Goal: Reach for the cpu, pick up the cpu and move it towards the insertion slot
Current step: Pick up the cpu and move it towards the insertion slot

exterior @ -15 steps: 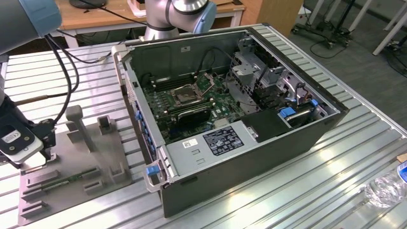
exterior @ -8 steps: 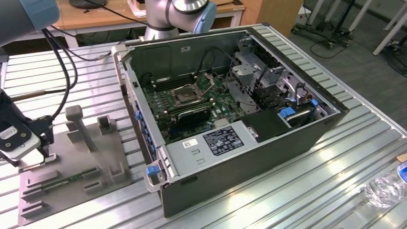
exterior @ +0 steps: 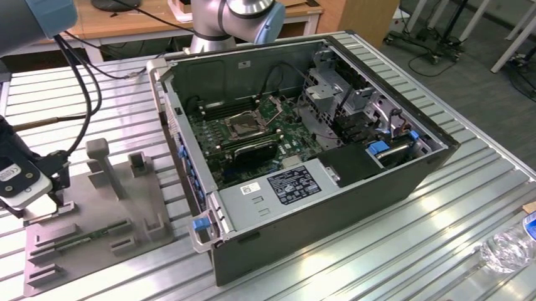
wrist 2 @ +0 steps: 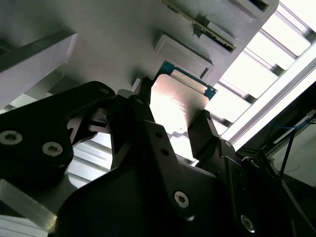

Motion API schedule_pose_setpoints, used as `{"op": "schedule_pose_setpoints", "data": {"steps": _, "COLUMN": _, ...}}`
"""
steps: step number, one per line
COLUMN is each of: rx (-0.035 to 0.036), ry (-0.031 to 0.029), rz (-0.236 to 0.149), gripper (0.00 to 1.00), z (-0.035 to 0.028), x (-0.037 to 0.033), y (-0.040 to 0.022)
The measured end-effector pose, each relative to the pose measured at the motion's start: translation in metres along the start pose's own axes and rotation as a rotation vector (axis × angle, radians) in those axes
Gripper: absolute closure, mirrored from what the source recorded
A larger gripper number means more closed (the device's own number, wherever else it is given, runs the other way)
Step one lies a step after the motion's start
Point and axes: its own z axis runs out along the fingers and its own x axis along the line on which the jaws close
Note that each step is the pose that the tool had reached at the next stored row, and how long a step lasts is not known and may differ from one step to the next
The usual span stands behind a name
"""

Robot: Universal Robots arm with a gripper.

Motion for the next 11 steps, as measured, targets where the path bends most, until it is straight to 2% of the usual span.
{"op": "schedule_pose_setpoints", "data": {"steps": 4, "rx": 0.0002, "ry": 0.0003, "rz": 0.000, "gripper": 0.46, "z": -0.0008, "x": 0.0000, "y": 0.0000}}
{"op": "schedule_pose_setpoints", "data": {"steps": 11, "rx": 0.0000, "ry": 0.0001, "rz": 0.000, "gripper": 0.46, "z": -0.0066, "x": 0.0000, "y": 0.0005}}
